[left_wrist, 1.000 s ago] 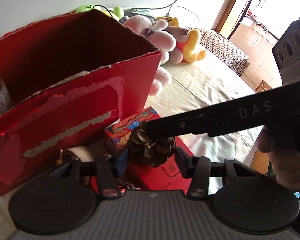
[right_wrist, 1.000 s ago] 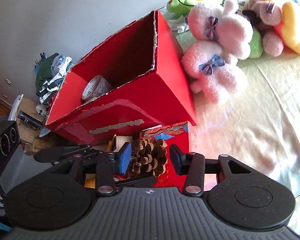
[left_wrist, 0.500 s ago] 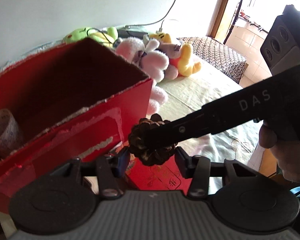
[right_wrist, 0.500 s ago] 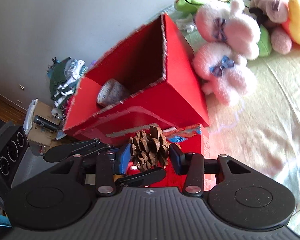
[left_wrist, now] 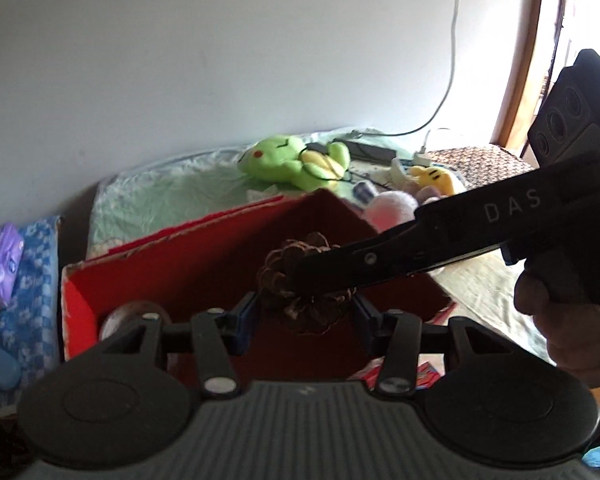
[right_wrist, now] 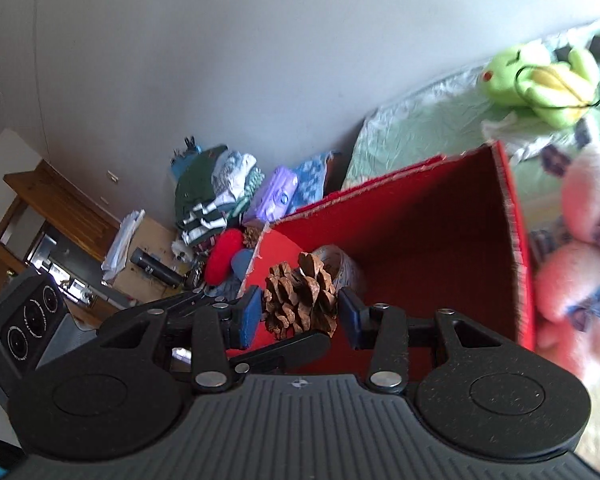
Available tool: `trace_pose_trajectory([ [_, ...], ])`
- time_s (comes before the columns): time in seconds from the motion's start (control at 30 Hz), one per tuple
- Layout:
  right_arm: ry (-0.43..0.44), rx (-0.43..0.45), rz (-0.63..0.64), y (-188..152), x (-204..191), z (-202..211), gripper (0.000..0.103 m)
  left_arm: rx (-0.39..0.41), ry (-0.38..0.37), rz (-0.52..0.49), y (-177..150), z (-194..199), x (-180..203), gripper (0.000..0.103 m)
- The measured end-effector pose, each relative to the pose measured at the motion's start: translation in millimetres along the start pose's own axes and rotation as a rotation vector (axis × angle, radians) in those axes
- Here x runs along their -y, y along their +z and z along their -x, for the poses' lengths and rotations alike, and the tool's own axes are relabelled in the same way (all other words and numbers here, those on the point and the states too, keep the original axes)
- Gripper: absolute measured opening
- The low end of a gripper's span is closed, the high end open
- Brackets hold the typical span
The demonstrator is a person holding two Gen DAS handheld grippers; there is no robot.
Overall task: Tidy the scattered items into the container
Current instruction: 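Grasp the pine cone with the right tool and lift it, then lower the pine cone into the red box and open the right tool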
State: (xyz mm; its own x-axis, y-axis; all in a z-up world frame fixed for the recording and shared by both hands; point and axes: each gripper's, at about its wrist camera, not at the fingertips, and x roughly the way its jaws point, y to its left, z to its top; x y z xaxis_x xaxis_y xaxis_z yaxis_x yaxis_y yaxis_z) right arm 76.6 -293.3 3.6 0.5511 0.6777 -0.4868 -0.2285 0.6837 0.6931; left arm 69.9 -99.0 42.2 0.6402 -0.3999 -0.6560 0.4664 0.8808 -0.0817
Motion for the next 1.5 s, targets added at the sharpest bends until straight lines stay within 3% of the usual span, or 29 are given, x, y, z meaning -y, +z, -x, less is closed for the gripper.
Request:
trace_pose_trajectory([
  [0.27, -0.102, -0.307, -0.22, 11, 29, -111, 0.044, -0.24, 0.134, 0.083, -24, -51, -43, 0.05],
  [0.43, -0.189, -0.449, -0.249, 7, 32, -157, 0.044, -0.259, 0.175, 0.12, -29, -48, -61, 0.05],
  [0.53, -0.187, -0.515, -0.234, 8, 27, -172, 0.046, -0.244, 0.158, 0.15, -28, -43, -67, 0.051],
  [0.63, -0.175, -0.534, -0.204, 7, 24, -171, 0.048, -0.24, 0.161, 0.139, -29, -44, -66, 0.051],
  [0.73, -0.165, -0.468, -0.235, 9, 30, -156, 0.052, -0.234, 0.147, 0.134, -32, -42, -64, 0.051],
  [0.93, -0.276, -0.414, -0.124, 20, 25, -135, 0.042, -0.208, 0.049, 0.163, -37, -34, -66, 0.051],
  [0.97, -0.311, -0.421, -0.088, 21, 23, -136, 0.036, -0.206, 0.035, 0.167, -37, -35, -66, 0.051],
  [1.07, -0.38, -0.488, -0.002, 17, 18, -148, 0.033, -0.212, 0.007, 0.169, -36, -38, -63, 0.05],
  [1.2, -0.367, -0.633, 0.094, 2, 9, -171, 0.029, -0.227, -0.029, 0.192, -37, -42, -63, 0.049],
  [1.3, -0.353, -0.652, 0.148, -2, 0, -181, 0.029, -0.234, -0.05, 0.206, -37, -41, -65, 0.05],
  [1.37, -0.306, -0.689, 0.18, -8, -6, -189, 0.027, -0.244, -0.031, 0.208, -37, -42, -66, 0.059],
  [1.43, -0.236, -0.733, 0.205, -14, -10, -192, 0.026, -0.256, -0.018, 0.229, -39, -44, -71, 0.062],
  [1.5, -0.22, -0.741, 0.229, -17, -12, -190, 0.025, -0.262, -0.02, 0.235, -40, -45, -72, 0.061],
])
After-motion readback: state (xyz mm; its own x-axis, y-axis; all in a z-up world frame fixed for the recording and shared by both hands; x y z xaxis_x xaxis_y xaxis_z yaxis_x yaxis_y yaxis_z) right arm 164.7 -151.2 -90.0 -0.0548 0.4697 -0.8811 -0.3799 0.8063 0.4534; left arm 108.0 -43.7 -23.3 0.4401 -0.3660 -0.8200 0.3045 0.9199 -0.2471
